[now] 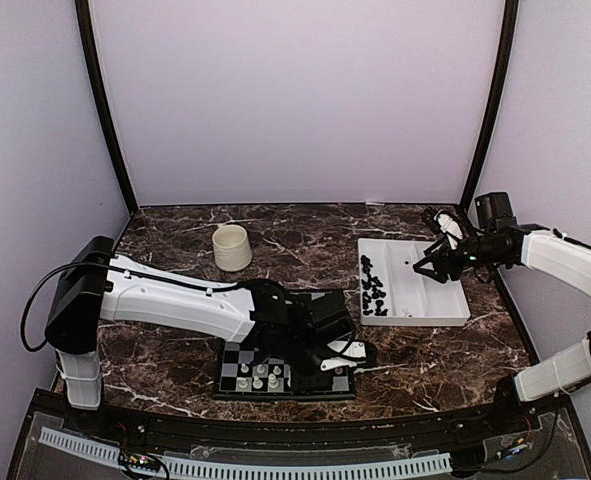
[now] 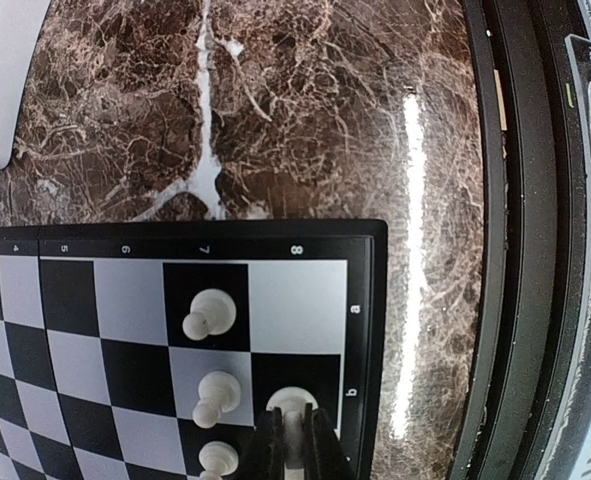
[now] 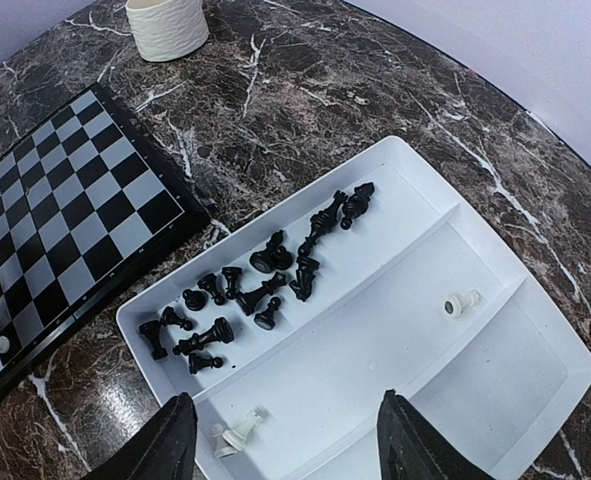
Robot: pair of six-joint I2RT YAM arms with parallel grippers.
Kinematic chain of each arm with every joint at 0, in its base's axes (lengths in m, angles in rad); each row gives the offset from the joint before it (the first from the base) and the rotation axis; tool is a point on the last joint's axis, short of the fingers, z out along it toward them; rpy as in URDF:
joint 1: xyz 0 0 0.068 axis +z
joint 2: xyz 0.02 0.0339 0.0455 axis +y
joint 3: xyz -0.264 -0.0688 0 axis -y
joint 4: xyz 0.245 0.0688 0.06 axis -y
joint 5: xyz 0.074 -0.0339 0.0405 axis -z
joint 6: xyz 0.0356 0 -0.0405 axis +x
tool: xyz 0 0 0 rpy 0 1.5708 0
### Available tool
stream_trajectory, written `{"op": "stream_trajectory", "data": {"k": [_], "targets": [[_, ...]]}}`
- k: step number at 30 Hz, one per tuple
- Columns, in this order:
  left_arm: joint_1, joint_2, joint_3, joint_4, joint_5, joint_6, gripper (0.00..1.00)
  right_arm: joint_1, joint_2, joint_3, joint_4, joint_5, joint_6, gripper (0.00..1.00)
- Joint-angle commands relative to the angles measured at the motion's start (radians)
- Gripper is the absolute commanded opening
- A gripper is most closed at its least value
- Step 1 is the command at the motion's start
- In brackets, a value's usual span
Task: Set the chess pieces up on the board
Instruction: Place the knight at g1.
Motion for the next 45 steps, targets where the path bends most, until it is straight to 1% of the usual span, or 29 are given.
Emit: {"op": "stream_trajectory", "data": {"k": [1,8,16,24,45], "targets": [[0.007,-0.008,-0.020,0.018,0.027,-0.002,0.07,-0.001,0.010,0.003,0.007,-0.020,-0.006,0.63],[0.012,-0.009,-0.025,0.022,0.043,-0.002,0.09,0.000,0.010,0.004,0.004,-0.023,-0.005,0.64],[0.013,-0.006,-0.025,0.023,0.040,-0.003,0.19,-0.001,0.012,0.005,0.002,-0.024,-0.006,0.64],[0.013,-0.008,-0.028,0.029,0.023,-0.001,0.23,-0.001,0.011,0.006,0.000,-0.022,-0.007,0.64],[0.013,-0.012,-0.030,0.041,-0.006,0.001,0.25,-0.001,-0.002,0.009,-0.006,-0.027,-0.004,0.65]]}}
